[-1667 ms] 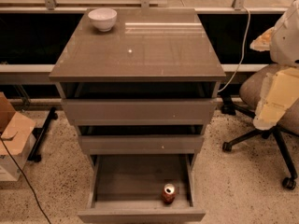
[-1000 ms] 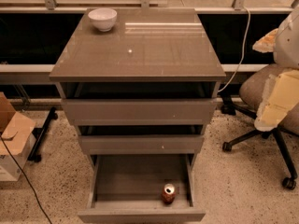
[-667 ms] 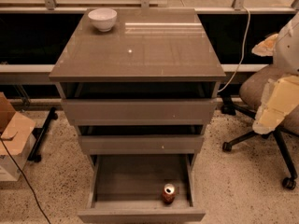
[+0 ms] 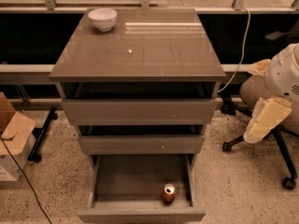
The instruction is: Pick coke can from bottom drawer and place on counter
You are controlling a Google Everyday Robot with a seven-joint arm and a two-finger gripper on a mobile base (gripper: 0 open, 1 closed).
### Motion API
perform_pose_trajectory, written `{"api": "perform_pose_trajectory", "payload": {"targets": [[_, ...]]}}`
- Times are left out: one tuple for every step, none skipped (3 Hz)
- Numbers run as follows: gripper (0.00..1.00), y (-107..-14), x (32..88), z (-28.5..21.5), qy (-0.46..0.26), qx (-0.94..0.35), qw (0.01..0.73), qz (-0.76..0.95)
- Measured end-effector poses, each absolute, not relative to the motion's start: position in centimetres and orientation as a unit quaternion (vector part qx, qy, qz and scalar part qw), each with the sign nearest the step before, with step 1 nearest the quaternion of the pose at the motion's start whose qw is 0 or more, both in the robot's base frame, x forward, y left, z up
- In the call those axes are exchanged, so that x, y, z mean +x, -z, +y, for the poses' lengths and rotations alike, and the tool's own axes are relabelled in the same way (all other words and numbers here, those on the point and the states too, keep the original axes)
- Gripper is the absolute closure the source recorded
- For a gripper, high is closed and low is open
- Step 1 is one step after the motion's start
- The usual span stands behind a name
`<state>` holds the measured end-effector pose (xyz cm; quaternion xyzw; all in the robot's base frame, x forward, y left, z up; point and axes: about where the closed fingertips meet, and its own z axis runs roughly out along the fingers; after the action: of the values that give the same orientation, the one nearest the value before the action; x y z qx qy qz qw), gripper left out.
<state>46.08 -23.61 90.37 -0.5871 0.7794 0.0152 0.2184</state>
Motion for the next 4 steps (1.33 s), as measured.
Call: {"api": "perform_pose_trajectory", "payload": {"targets": [[0.00, -87.9, 46.1, -22.7, -0.040, -0.588, 0.227, 0.775], [0.00, -84.5, 46.4, -21.7, -0.076, -0.582, 0.241, 0.773], [0.00, -79.7, 47.6, -20.7, -0.113, -0.575, 0.261, 0.767], [0.00, -76.6, 48.7, -20.4, -0.130, -0.567, 0.282, 0.763]]}}
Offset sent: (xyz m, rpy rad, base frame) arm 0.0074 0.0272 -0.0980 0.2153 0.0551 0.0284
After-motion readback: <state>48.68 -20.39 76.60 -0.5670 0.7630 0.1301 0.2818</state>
